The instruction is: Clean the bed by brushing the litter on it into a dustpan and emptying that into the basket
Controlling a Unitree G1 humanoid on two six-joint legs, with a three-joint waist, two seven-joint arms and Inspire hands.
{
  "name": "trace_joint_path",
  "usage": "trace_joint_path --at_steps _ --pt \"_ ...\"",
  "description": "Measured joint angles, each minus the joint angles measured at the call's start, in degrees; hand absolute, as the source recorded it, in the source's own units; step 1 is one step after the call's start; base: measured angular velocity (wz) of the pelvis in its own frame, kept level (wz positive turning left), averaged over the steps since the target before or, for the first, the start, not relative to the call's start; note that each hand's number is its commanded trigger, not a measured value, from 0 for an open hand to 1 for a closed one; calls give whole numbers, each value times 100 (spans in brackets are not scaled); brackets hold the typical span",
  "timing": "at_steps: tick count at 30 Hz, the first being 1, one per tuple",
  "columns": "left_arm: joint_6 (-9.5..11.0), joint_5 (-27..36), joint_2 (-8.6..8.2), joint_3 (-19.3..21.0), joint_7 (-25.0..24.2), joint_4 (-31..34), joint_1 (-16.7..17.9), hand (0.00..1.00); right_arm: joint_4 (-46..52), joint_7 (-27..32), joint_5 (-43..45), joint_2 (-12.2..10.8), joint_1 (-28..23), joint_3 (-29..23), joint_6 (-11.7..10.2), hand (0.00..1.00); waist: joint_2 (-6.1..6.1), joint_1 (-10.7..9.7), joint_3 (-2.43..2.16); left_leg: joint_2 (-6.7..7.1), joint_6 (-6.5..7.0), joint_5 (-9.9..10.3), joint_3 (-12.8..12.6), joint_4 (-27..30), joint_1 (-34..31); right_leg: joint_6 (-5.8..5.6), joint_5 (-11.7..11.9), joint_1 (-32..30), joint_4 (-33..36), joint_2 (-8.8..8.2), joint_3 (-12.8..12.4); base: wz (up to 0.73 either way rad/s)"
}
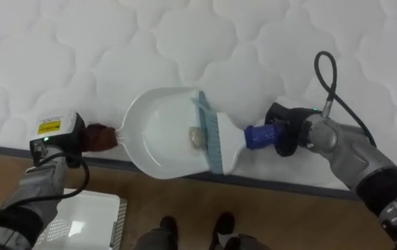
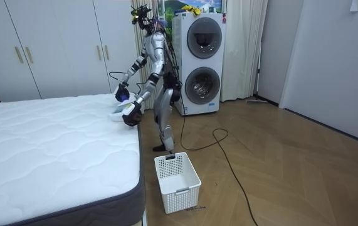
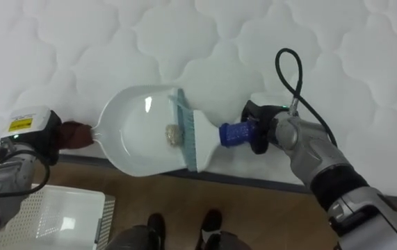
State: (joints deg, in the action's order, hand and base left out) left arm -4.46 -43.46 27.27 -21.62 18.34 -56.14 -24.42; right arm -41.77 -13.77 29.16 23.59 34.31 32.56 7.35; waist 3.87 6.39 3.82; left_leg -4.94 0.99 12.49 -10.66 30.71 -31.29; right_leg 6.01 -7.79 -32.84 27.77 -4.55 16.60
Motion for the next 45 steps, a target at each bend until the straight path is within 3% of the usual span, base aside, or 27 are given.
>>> trace_joint_path --at_steps 4,10,15,21,26,30,36,42,45 --pt "-1 1 -2 0 33 0 13 100 0 7 -61 3 0 -2 -66 100 0 7 0 61 10 -7 33 -50 4 -3 -18 -4 11 -38 45 7" --pt "34 1 -28 -1 118 -7 27 100 11 8 -291 -47 -8 0 -480 100 1 16 0 55 13 -8 52 -43 -19 -9 -18 -2 9 -52 75 2" --pt "91 4 -36 -1 117 -83 27 100 11 63 -467 -43 -10 -1 -520 100 1 -4 0 61 37 -22 45 -42 -15 -25 -28 -1 52 -81 74 1" --pt "156 10 -38 0 112 -148 53 100 11 117 -540 15 -134 -17 -758 100 9 -142 -6 97 76 -46 48 -128 6 -63 -40 53 42 -143 154 10" --pt "202 3 -38 6 111 -158 153 100 11 141 -1115 49 -402 -176 -883 100 100 -179 -73 163 101 -88 35 -246 144 -96 -36 129 7 -175 116 0" --pt "240 3 -30 10 104 -199 179 100 11 285 -1348 116 -566 -295 -924 100 137 -198 -97 167 110 -100 39 -231 193 -116 -34 198 -31 -179 121 1" --pt "355 18 61 129 129 -190 178 100 -26 539 -1759 125 -636 -538 -938 100 141 -319 -99 167 113 -98 46 -184 186 -124 -29 200 -42 -179 108 0" --pt "366 62 50 131 133 -67 253 100 -81 1016 -2021 130 -840 -1144 -987 100 139 -434 -98 173 113 -96 58 -211 347 -129 -35 357 -35 -180 109 0" --pt "406 60 37 337 127 239 381 100 -82 1070 -2020 130 -882 -1549 -991 100 144 -515 -101 184 114 -94 60 -299 393 -143 -48 391 -28 -186 107 3"
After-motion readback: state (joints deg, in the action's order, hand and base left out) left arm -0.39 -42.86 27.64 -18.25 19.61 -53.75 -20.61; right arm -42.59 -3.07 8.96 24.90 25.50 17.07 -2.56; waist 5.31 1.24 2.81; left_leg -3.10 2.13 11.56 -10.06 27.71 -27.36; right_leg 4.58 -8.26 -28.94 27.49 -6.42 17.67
